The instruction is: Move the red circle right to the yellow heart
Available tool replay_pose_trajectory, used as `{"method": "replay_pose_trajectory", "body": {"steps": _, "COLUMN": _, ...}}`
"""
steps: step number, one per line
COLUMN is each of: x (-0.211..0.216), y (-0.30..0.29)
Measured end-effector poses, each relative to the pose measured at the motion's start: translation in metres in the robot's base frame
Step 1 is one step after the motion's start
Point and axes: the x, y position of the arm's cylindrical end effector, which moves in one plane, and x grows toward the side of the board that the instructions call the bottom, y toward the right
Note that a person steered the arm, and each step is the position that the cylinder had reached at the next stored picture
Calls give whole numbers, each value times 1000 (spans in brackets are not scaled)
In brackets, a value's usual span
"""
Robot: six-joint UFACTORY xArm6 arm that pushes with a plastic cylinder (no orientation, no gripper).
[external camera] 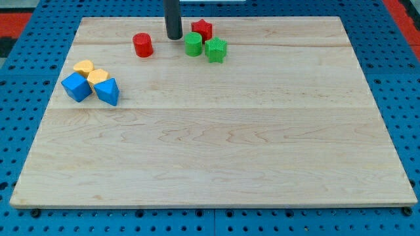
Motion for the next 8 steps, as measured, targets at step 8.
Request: {"method": "replay_pose_trajectory", "body": {"steps": 8, "x": -40, "y": -4}}
